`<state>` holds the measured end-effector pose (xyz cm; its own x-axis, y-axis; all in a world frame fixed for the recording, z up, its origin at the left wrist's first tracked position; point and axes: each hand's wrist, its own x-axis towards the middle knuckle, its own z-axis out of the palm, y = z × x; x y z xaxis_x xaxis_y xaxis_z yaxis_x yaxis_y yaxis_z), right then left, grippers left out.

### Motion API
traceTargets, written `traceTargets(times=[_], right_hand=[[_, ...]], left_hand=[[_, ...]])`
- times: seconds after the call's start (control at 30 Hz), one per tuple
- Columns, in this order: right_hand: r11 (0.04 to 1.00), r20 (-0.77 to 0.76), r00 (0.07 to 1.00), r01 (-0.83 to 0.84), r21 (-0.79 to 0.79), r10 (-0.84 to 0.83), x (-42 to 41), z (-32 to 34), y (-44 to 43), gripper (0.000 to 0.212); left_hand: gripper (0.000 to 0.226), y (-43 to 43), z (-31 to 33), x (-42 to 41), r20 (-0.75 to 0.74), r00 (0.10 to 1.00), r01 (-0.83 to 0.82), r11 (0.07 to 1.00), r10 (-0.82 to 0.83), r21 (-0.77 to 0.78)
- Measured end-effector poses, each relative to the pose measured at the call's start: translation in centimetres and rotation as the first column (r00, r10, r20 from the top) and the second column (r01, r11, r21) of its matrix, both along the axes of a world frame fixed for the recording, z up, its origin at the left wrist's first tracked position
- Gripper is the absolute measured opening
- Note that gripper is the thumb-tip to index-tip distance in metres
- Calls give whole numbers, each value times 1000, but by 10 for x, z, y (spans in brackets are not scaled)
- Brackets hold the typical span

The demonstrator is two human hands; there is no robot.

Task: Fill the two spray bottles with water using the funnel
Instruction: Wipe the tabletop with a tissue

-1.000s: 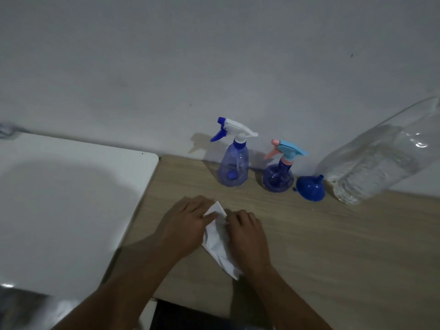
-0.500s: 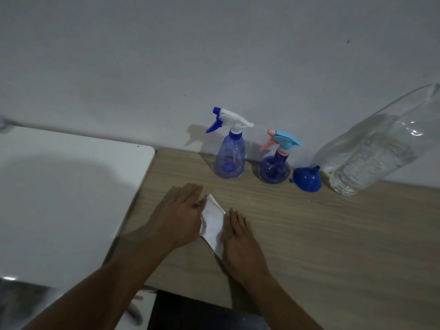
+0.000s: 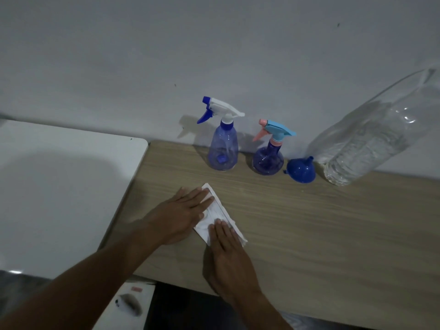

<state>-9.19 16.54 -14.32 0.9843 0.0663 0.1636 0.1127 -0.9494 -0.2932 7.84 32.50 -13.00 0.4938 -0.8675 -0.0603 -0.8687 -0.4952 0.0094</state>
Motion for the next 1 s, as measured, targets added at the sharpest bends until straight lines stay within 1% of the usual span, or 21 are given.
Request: traceTargets(times=[0.1,0.17,0.27,0.4,0.57,0.77,0.87,0.9,0.93,1.0], right_hand=[[994,4,995,-104,-43,104,2,5,-13,54],[994,6,994,-109,-31,110,5,8,-23,52],[992,-8,993,-118,-42,117,8,11,-39,58],[979,-9,982,-187,-77,187,10,14,-66,58],[973,-93,972,-222,-56,216,10,21,-116,61],[990,-84,989,-130,-50,126,9,26,-165,49],[1000,-30,1000,-6,5,7,8,36,-157,38],[998,-26,999,41,44,-40,7,37,-149,39],[993,-65,994,90,79,-85,5,35,-140,48],[983,-162,977,154,104,-136,1,31,-131,74]], left_hand=[[59,-7,5,-1,-23,998,-62,998,63,20],[63,-15,7,-2,-33,995,-94,994,95,47],[72,-26,6,-2,-28,987,-155,986,157,67],[67,-41,8,-8,-15,983,-181,979,183,99],[62,-64,7,-24,7,980,-197,976,197,90],[71,-118,6,-57,-31,961,-271,959,275,83],[70,-123,6,-61,-41,950,-304,949,308,85],[69,-123,6,-61,-45,951,-303,949,307,83],[67,-124,5,-62,-49,950,-304,949,308,81],[66,-128,9,-64,-54,944,-322,943,326,81]])
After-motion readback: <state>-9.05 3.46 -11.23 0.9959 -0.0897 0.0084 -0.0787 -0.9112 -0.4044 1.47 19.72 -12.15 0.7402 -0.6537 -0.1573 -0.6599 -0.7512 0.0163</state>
